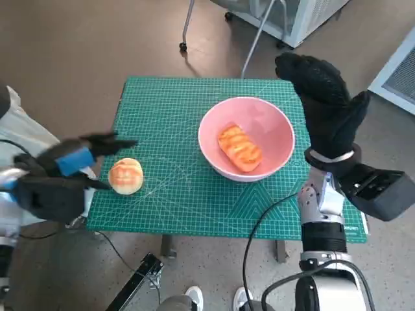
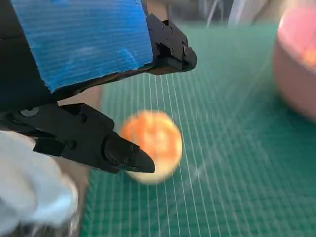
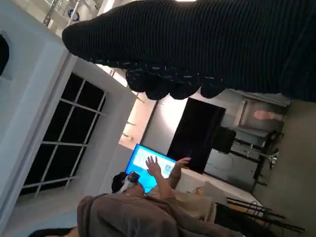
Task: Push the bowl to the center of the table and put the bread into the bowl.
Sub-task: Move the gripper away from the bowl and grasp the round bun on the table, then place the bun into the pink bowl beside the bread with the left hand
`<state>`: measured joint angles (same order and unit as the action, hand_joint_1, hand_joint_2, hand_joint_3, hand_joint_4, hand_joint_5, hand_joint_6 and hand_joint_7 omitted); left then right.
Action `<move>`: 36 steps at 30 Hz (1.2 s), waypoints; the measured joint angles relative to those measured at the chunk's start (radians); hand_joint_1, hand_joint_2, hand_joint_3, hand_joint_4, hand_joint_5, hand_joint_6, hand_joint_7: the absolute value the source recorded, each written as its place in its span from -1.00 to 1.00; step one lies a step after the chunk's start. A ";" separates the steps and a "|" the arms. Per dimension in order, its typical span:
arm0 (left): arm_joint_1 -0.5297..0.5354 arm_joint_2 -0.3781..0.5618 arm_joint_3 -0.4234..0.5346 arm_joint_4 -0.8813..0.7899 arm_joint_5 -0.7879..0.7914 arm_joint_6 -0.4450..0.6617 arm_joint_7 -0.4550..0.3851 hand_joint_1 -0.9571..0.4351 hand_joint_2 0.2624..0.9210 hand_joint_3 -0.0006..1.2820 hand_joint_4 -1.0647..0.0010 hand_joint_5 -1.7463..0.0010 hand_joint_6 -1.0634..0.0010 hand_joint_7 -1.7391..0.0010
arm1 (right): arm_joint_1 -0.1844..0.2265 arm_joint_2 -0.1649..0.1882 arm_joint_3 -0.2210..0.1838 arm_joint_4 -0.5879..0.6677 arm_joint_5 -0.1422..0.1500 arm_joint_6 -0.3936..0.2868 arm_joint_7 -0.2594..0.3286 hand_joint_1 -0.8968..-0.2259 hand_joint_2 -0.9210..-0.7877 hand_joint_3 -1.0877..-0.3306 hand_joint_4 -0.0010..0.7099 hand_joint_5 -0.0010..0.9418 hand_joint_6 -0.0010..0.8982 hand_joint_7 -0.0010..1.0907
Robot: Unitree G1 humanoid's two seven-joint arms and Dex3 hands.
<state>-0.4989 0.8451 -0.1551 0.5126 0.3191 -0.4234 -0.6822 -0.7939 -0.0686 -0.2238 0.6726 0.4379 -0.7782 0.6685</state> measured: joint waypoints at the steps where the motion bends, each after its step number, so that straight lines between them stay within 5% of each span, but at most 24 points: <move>1: -0.006 -0.007 -0.010 0.020 0.007 -0.002 0.001 0.27 0.72 -0.99 0.61 1.00 0.31 0.97 | 0.000 0.000 0.000 0.000 0.000 0.001 0.000 -0.35 -1.00 0.00 -0.11 -1.00 -1.00 0.46; 7: -0.056 -0.051 -0.071 0.152 0.077 -0.030 0.047 0.28 0.73 -0.99 0.54 0.98 0.25 0.96 | 0.000 -0.003 -0.003 -0.007 0.002 0.011 0.001 -0.34 -1.00 0.00 -0.11 -1.00 -1.00 0.48; 18: -0.157 -0.121 -0.173 0.376 0.204 -0.085 0.245 0.27 0.95 -0.95 -0.05 0.87 -0.14 0.86 | 0.003 -0.004 -0.003 -0.035 0.006 0.027 0.001 -0.34 -1.00 0.00 -0.11 -1.00 -1.00 0.48; 19: -0.165 -0.125 -0.180 0.389 0.215 -0.088 0.265 0.28 0.96 -0.94 -0.13 0.81 -0.17 0.72 | 0.003 -0.004 -0.003 -0.037 0.006 0.027 0.001 -0.34 -1.00 0.00 -0.11 -1.00 -1.00 0.48; 21: -0.184 -0.133 -0.198 0.420 0.237 -0.093 0.309 0.33 0.99 -0.79 -0.01 0.08 -0.07 -0.05 | 0.004 -0.005 -0.003 -0.038 0.006 0.027 0.001 -0.34 -1.00 0.00 -0.11 -1.00 -1.00 0.49; 23: -0.194 -0.135 -0.207 0.437 0.253 -0.097 0.344 0.35 0.99 -0.79 -0.08 -0.13 -0.04 -0.29 | 0.005 -0.005 -0.003 -0.041 0.006 0.027 0.001 -0.34 -1.00 0.00 -0.11 -1.00 -1.00 0.49; 29: -0.207 -0.120 -0.214 0.410 0.268 -0.100 0.373 0.37 1.00 -0.84 -0.25 -0.32 -0.08 -0.40 | 0.010 -0.009 -0.004 -0.047 0.008 0.028 0.001 -0.33 -1.00 0.00 -0.11 -1.00 -1.00 0.49; 36: -0.197 -0.083 -0.137 0.266 0.208 -0.093 0.342 0.38 1.00 -0.84 -0.18 -0.43 -0.14 -0.35 | 0.012 -0.015 -0.007 -0.047 0.008 0.029 0.001 -0.33 -1.00 0.01 -0.11 -1.00 -1.00 0.47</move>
<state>-0.6960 0.7617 -0.2919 0.7786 0.5276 -0.5162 -0.3404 -0.7824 -0.0837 -0.2312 0.6258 0.4464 -0.7490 0.6692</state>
